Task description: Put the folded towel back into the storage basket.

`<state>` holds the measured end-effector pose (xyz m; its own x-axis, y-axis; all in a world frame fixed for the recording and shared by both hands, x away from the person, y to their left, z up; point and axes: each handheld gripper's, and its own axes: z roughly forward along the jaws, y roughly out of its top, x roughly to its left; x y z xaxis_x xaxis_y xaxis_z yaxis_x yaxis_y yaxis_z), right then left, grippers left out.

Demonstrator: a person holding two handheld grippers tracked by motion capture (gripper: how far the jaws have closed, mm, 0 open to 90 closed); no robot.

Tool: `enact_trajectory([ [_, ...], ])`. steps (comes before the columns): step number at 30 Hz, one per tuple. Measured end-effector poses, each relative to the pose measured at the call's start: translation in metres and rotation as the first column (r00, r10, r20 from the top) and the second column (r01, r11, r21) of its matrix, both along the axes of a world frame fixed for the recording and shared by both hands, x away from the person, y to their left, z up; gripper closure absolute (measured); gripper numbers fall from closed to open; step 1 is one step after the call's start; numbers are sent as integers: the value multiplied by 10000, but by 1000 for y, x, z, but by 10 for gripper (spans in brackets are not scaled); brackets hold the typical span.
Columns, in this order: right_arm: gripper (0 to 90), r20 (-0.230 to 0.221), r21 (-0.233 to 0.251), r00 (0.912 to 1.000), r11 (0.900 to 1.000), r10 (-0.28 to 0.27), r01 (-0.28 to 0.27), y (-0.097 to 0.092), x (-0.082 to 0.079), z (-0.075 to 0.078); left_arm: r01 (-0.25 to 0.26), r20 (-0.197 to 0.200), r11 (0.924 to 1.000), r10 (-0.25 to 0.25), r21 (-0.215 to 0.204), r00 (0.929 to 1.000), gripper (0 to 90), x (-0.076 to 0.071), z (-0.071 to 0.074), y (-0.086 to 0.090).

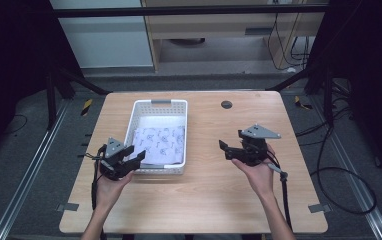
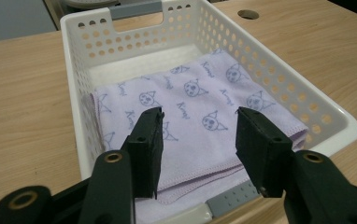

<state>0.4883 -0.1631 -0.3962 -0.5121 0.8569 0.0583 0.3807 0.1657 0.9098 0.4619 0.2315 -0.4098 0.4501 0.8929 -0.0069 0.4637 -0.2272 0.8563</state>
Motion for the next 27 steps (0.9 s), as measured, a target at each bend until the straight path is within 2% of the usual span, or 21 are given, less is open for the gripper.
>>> enact_trajectory([
  [6,195,-98,30,9999,10000,-51,52,-26,-9,-11,106,21,9999,-106,-3,9999,482,-5,-7,-4],
  [10,184,-118,151,9999,9999,-81,83,-41,-14,-20,481,-11,9988,-481,-10,9988,458,-8,-11,-8],
  [13,180,-146,200,9999,9998,-81,84,-46,-17,-24,548,38,9985,-548,70,9985,448,-11,-12,-10],
  [14,172,-238,198,9996,9997,-143,148,-53,-20,-32,604,77,9981,-605,112,9981,443,-15,-14,-12],
  [23,160,-290,55,9986,9990,-452,454,-72,-29,-50,673,186,9974,-677,251,9975,422,-31,-19,-9],
  [24,158,-316,12,9971,9976,-687,688,-79,-34,-55,686,152,9973,-690,247,9975,416,-35,-21,-8],
  [27,158,-326,-223,9954,9957,-904,897,-87,-39,-61,801,68,9961,-805,375,9967,414,-41,-24,-6],
])
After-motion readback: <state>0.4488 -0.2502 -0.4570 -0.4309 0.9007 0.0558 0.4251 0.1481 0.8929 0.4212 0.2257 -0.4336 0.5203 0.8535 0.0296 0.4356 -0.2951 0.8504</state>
